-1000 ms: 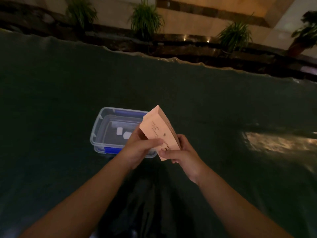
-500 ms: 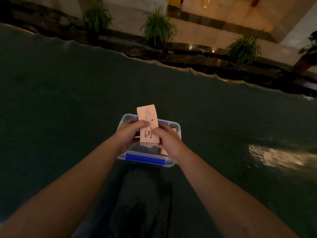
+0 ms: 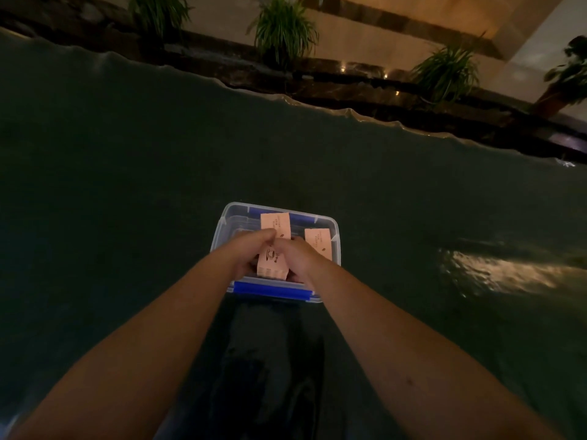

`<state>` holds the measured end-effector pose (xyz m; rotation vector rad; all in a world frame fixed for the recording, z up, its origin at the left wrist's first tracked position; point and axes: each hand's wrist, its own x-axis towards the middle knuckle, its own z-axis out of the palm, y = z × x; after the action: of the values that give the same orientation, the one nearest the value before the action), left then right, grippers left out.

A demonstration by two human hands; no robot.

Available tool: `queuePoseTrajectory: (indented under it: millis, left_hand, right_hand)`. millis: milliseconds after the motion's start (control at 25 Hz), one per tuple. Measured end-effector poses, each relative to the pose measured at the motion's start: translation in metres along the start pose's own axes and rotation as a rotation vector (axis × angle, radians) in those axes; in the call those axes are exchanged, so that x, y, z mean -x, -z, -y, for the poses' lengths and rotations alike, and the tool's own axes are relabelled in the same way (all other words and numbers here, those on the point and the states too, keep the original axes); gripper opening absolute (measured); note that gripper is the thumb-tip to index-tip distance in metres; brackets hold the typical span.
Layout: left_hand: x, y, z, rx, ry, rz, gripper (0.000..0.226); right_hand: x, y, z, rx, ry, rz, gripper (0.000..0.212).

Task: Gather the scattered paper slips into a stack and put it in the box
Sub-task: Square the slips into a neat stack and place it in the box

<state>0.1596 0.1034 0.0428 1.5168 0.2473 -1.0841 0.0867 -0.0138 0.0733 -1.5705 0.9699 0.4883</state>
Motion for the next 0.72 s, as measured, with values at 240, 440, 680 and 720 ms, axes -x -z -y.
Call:
queuePoseTrajectory:
  millis: [240,440,680,720]
  left_hand:
    - [-0.001,-0.004,0.000,-0.124,0.020,-0.022,0.018]
    - [0.006,-0.013,-0.007,-0.275,-0.005,-0.121,0.014]
    - [0.054,-0.011,-0.027,-0.500,-0.331,-0.197,0.011]
    - [0.069,-0.012,-0.032,-0.566,-0.399,-0.172,0.016]
  right_hand:
    - [-0.008,-0.003,-0.001,0.098,-0.024,-0.054,0.033]
    - [-0.003,-0.006,-0.001,0.191,0.056,-0.148,0.027]
    - [0.057,0.055,-0.011,0.131,0.349,-0.195,0.013]
    - [0.073,0.073,-0.015,0.138,0.375,-0.220,0.011]
